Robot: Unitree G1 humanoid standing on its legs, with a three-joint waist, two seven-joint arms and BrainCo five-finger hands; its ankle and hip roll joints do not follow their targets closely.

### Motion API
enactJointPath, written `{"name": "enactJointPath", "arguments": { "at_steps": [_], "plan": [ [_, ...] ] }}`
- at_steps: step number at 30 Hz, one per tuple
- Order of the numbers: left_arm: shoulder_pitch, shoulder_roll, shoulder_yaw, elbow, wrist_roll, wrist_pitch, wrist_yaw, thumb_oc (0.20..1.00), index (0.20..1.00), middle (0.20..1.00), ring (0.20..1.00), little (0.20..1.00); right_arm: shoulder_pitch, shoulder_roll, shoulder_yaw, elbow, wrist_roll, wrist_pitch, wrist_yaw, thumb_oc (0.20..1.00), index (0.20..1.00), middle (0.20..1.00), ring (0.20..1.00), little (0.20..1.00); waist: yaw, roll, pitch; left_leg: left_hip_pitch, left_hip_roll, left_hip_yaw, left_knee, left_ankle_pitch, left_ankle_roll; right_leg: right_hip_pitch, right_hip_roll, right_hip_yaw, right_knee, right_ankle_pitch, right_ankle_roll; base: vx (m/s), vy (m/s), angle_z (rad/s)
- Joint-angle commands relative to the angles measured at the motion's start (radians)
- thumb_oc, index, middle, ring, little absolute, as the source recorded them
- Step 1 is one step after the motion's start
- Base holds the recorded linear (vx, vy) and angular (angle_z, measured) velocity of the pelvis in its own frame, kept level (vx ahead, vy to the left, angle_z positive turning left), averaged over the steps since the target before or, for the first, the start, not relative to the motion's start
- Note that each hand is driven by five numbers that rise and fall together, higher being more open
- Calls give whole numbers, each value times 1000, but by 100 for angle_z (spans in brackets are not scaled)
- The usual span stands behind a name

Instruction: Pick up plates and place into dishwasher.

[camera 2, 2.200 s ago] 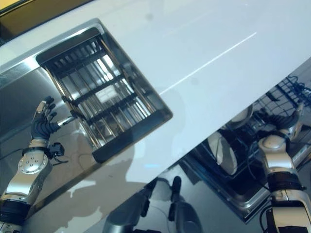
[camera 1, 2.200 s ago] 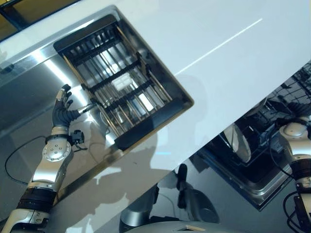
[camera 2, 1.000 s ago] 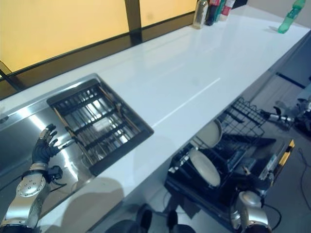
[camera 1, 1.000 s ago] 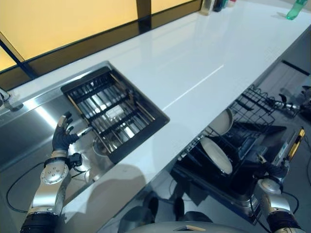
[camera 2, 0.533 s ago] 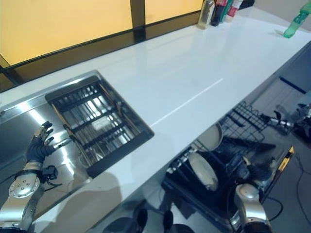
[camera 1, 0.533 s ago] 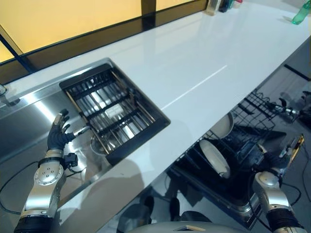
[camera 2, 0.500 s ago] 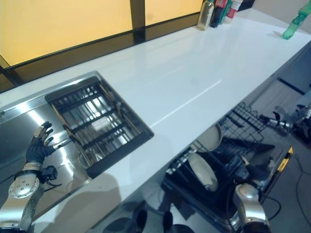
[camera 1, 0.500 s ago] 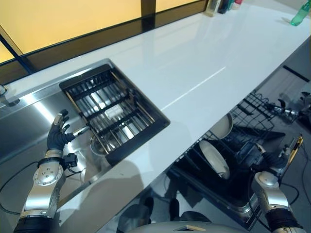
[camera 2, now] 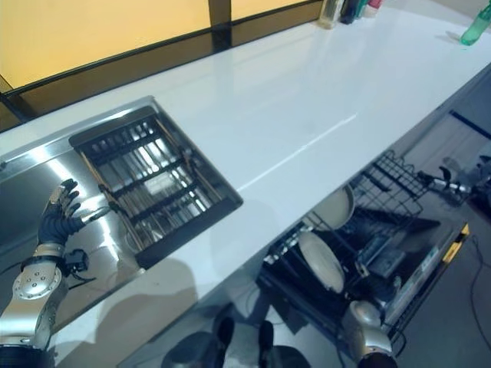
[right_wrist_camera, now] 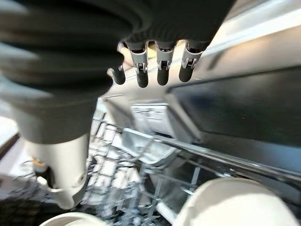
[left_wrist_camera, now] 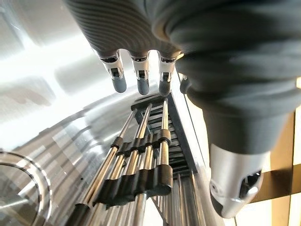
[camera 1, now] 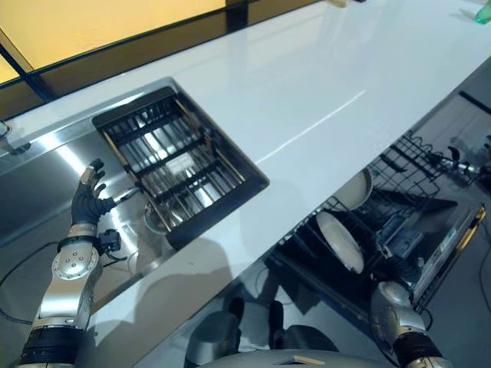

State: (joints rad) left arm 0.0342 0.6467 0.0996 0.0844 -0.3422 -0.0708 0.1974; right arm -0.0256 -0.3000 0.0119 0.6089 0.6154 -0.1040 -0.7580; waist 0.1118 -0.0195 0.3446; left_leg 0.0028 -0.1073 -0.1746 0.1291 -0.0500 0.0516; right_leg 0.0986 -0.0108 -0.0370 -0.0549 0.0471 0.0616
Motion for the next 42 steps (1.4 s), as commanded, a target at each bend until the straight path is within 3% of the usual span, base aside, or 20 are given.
{"name": "enactJointPath", "arguments": {
  "at_steps": [1,10,18,23,32,37,42],
  "plan": [
    [136,-101,-117,8,5,-36,18,1000,1000,1000,1000,1000,-29,1,-22,-6,102,-88,41,1000,1000,1000,1000,1000,68,40,-25,-67,55,-66,-75,92,-30,-116,-27,-9,162,-18,56,32,8,1],
    [39,-71,-191,37,-40,-71,52,1000,1000,1000,1000,1000,-129,6,-16,104,301,-173,208,1000,1000,1000,1000,1000,74,78,24,-164,40,-93,-61,97,-26,-207,-37,-12,180,-19,60,-99,12,8],
    [-83,-66,-255,57,-67,-82,117,1000,1000,1000,1000,1000,-285,-26,-51,192,439,-188,234,1000,1000,1000,1000,1000,81,114,74,-246,22,-103,-62,106,-19,-274,-48,-21,172,-11,52,-102,14,6],
    [-125,-76,-287,39,-78,-86,157,1000,1000,1000,1000,1000,-384,-65,-65,217,445,-187,246,1000,1000,1000,1000,1000,79,138,108,-274,17,-107,-75,117,-15,-296,-64,-35,156,1,42,-81,34,-1],
    [-158,-126,-311,-27,-57,-76,226,1000,1000,1000,1000,1000,-494,-115,-27,102,411,-203,303,1000,1000,1000,1000,1000,68,153,170,-311,5,-104,-75,133,-4,-345,-88,-55,167,14,25,-69,45,-9],
    [-149,-154,-323,-55,-67,-77,252,1000,1000,1000,1000,1000,-585,-146,-12,16,349,-162,315,1000,1000,1000,1000,1000,66,176,175,-332,-3,-95,-74,141,2,-380,-98,-49,183,9,14,-40,97,-9],
    [-141,-171,-335,-49,-88,-105,256,1000,1000,1000,1000,1000,-688,-169,7,-19,339,-136,397,1000,1000,1000,1000,1000,71,194,175,-352,-9,-81,-66,148,6,-409,-109,-49,202,2,6,-26,101,-5]
  ]
}}
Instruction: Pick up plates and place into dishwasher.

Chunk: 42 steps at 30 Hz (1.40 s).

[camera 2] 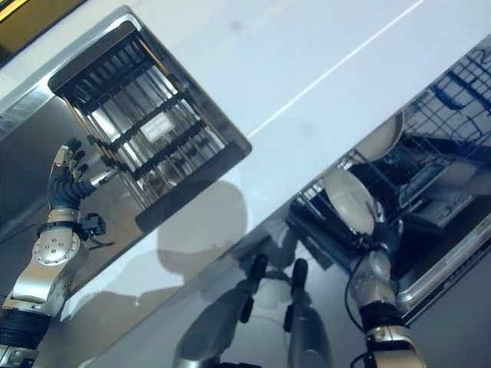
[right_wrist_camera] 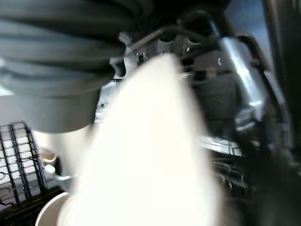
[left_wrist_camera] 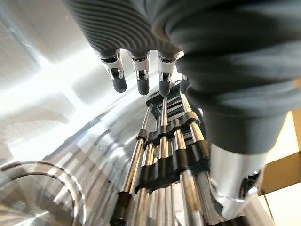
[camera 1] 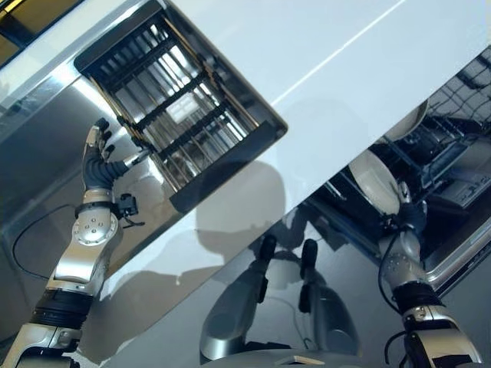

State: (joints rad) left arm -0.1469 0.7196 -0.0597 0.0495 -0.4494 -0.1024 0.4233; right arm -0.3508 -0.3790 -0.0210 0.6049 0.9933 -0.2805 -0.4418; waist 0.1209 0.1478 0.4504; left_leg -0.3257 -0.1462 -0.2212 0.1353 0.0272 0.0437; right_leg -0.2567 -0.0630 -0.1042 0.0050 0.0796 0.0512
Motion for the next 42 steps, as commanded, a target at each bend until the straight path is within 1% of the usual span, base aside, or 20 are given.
{"name": "enactJointPath", "arguments": {
  "at_steps": [1,5,10,18,23,26,33,35,38,42],
  "plan": [
    [40,-244,-176,-12,15,-76,30,1000,1000,1000,1000,1000,-373,-92,42,-20,-38,39,95,1000,1000,1000,1000,1000,62,28,69,-26,29,-33,-70,71,14,-57,-58,17,144,-31,16,-18,80,-2],
    [54,-253,-183,-14,-1,-91,32,1000,1000,1000,1000,1000,-421,-100,71,-105,-65,40,170,1000,1000,1000,1000,1000,65,36,60,-44,22,-27,-61,77,15,-80,-64,14,159,-34,15,-11,75,6],
    [70,-259,-179,-7,-16,-111,18,1000,1000,1000,1000,1000,-460,-107,115,-218,-137,62,194,1000,1000,1000,1000,1000,71,36,50,-61,13,-19,-49,83,16,-101,-67,15,172,-35,17,1,55,5],
    [86,-252,-163,4,-26,-132,-18,1000,1000,1000,1000,1000,-513,-121,168,-316,-199,123,243,1000,1000,1000,1000,1000,89,21,42,-73,8,-16,-40,90,16,-117,-68,2,191,-38,19,3,5,3],
    [94,-247,-149,-1,-28,-133,-34,1000,1000,1000,1000,1000,-514,-127,195,-346,-222,144,262,1000,1000,1000,1000,1000,96,12,41,-73,8,-14,-33,90,16,-116,-67,-8,199,-41,19,0,0,0],
    [95,-242,-139,-2,-29,-133,-44,1000,1000,1000,1000,1000,-508,-133,199,-349,-241,151,255,1000,1000,1000,1000,1000,98,7,40,-73,9,-12,-33,90,17,-113,-64,-13,199,-43,18,-9,-25,0],
    [95,-238,-126,-7,-22,-130,-46,1000,1000,1000,1000,1000,-471,-156,184,-354,-337,144,187,1000,1000,1000,1000,1000,91,-11,27,-55,17,-7,-37,81,17,-91,-53,-18,187,-45,16,-9,-39,0],
    [96,-236,-120,-4,-20,-130,-48,1000,1000,1000,1000,1000,-454,-166,171,-366,-357,143,169,1000,1000,1000,1000,1000,87,-18,18,-46,19,-5,-39,77,17,-83,-49,-17,185,-46,15,-5,-48,0],
    [98,-233,-109,-1,-12,-124,-52,1000,1000,1000,1000,1000,-410,-175,140,-386,-339,125,150,1000,1000,1000,1000,1000,79,-32,0,-26,25,1,-46,71,15,-63,-42,-15,177,-50,13,7,-53,1],
    [109,-232,-89,1,8,-111,-61,1000,1000,1000,1000,1000,-319,-180,82,-408,-346,122,115,1000,1000,1000,1000,1000,64,-51,-31,3,31,4,-53,62,14,-38,-31,-4,173,-54,9,17,-69,2]
  ]
}}
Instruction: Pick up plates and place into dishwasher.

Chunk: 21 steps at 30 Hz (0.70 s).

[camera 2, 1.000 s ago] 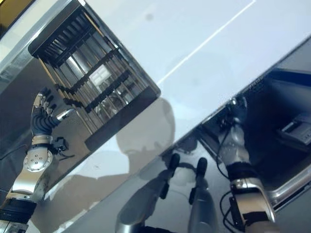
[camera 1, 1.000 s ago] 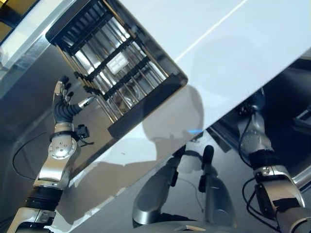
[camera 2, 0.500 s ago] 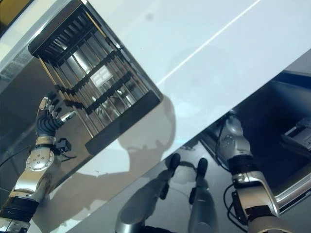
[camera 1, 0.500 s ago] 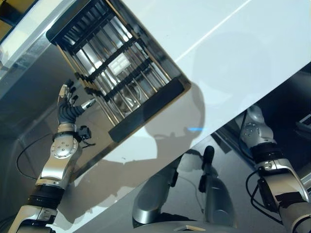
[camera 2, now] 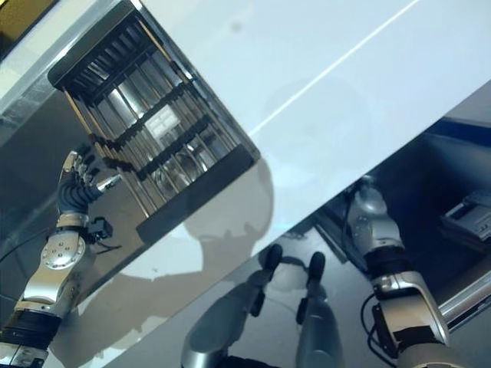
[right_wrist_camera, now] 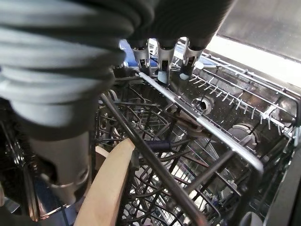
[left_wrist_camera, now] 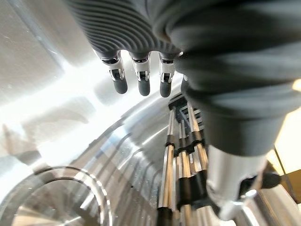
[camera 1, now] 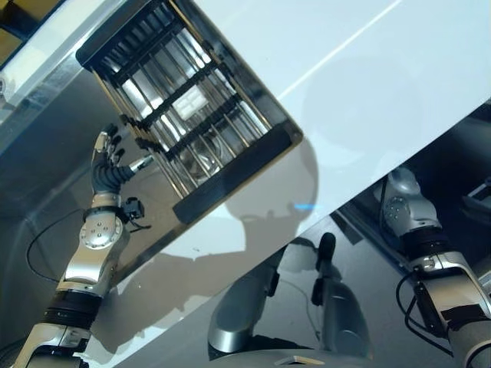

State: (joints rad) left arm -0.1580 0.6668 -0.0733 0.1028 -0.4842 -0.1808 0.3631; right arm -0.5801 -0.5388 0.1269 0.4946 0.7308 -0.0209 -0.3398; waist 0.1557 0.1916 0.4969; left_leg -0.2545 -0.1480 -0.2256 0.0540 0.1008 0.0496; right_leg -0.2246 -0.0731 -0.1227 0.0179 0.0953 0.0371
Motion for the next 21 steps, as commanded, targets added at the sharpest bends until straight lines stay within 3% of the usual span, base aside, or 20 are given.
{"name": "enactJointPath", "arguments": {
  "at_steps": [1,12,21],
  "plan": [
    [124,-179,-69,-51,45,-31,-5,1000,1000,1000,1000,1000,-67,-25,-81,-299,-85,-138,7,1000,1000,1000,1000,1000,24,-98,-85,-61,34,9,27,-15,8,-63,-19,19,157,-71,23,22,-79,4],
    [157,-171,-33,-20,67,-5,-41,1000,1000,1000,1000,1000,119,-59,-195,-303,-121,-133,-11,1000,1000,1000,1000,1000,-31,-132,-172,39,58,33,-5,-46,8,14,2,85,124,-68,27,17,-60,-2],
    [193,-174,-2,-22,98,21,-74,1000,1000,1000,1000,1000,260,-41,-234,-324,-158,-135,-10,1000,1000,1000,1000,1000,-50,-163,-237,125,77,51,-30,-69,7,102,11,108,79,-66,35,5,-69,-8]
  ]
}}
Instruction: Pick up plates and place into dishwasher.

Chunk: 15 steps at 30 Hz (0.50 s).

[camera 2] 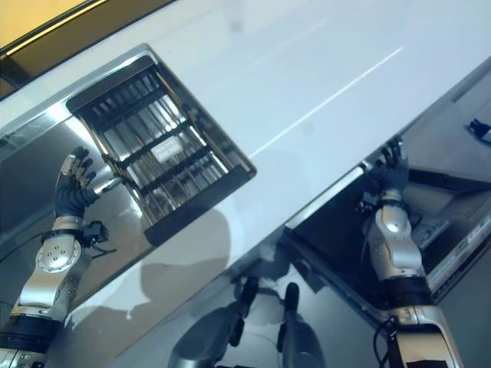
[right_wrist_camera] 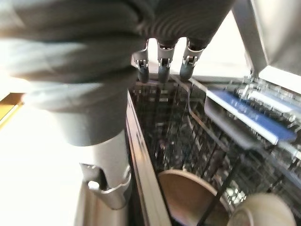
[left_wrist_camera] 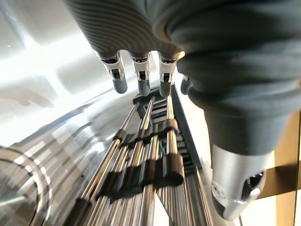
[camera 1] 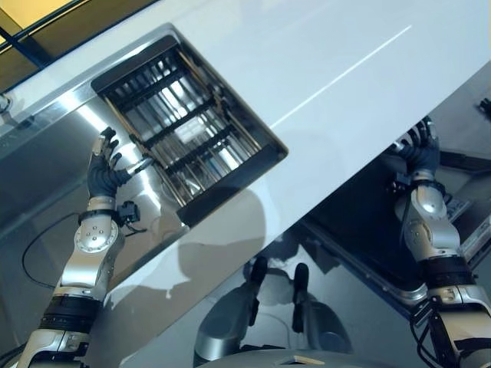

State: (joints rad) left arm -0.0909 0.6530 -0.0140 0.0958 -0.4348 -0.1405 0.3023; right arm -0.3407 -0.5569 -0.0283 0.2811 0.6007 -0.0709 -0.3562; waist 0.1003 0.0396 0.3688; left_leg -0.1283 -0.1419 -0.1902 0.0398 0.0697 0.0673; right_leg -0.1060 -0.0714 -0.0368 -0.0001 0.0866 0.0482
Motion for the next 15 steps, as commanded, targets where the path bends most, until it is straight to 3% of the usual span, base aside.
{"name": "enactJointPath", "arguments": {
  "at_steps": [1,6,10,15],
  "plan": [
    [132,-160,-55,-18,53,-14,-20,1000,1000,1000,1000,1000,40,-20,-85,-117,-33,-87,4,1000,1000,1000,1000,1000,5,-16,-117,9,72,18,-18,-41,-12,-4,10,21,92,-58,25,19,-74,-4],
    [155,-167,-37,-19,81,-3,-42,1000,1000,1000,1000,1000,122,4,-105,-149,-58,-95,-16,1000,1000,1000,1000,1000,-1,-34,-157,47,77,25,-10,-61,-11,35,14,25,93,-70,26,6,-57,-12],
    [163,-166,-16,-28,99,17,-52,1000,1000,1000,1000,1000,166,24,-113,-179,-94,-71,-91,1000,1000,1000,1000,1000,-13,-51,-174,69,73,35,48,-101,-4,58,12,30,134,-97,23,-45,-50,-6],
    [153,-170,-2,-38,118,56,-68,1000,1000,1000,1000,1000,207,55,-128,-203,-129,-48,-288,1000,1000,1000,1000,1000,-32,-67,-157,74,38,52,236,-225,25,82,17,45,254,-162,3,-44,-14,-11]
  ]
}}
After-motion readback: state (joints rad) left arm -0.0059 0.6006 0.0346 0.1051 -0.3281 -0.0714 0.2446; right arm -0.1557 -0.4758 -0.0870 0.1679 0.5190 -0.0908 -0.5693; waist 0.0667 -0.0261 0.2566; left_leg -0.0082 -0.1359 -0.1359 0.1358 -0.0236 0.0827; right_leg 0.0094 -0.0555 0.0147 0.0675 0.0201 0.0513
